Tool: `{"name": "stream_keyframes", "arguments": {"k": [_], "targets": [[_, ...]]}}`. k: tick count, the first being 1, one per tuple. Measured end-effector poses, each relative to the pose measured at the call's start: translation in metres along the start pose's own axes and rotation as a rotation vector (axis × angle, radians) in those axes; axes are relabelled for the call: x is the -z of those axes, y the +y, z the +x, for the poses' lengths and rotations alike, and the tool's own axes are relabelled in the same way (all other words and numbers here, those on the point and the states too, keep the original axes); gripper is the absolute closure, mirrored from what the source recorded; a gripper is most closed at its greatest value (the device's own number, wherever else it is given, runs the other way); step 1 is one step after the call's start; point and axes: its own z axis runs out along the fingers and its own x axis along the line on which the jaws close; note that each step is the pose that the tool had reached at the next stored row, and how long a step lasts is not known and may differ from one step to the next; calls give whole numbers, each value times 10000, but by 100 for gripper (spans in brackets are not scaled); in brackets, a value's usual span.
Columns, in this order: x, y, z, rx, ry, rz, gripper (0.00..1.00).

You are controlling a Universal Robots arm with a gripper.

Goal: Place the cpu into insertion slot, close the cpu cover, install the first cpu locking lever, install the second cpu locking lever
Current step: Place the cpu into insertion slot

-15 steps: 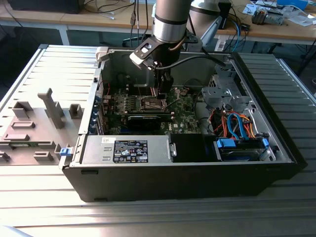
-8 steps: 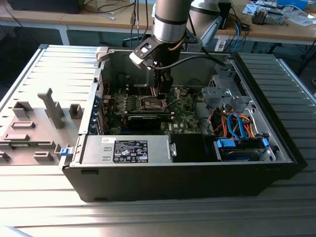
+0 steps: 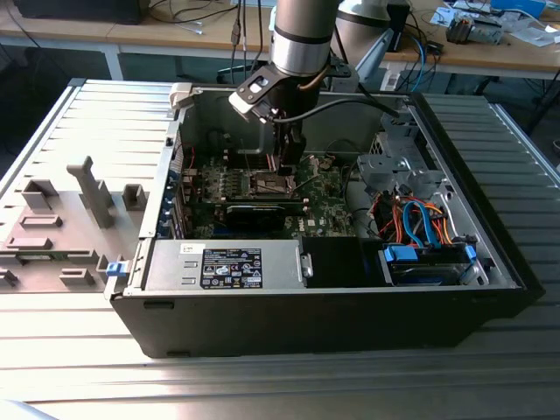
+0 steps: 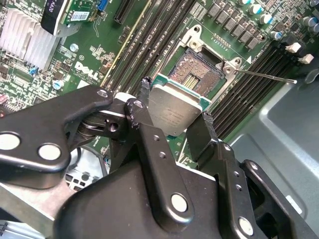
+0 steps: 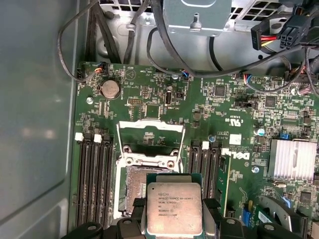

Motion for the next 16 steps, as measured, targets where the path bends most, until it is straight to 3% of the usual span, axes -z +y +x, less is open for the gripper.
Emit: {"name": "stream_keyframes", "arguments": {"k": [16], "targets": [[0, 0, 0, -344, 19, 5, 46]]}}
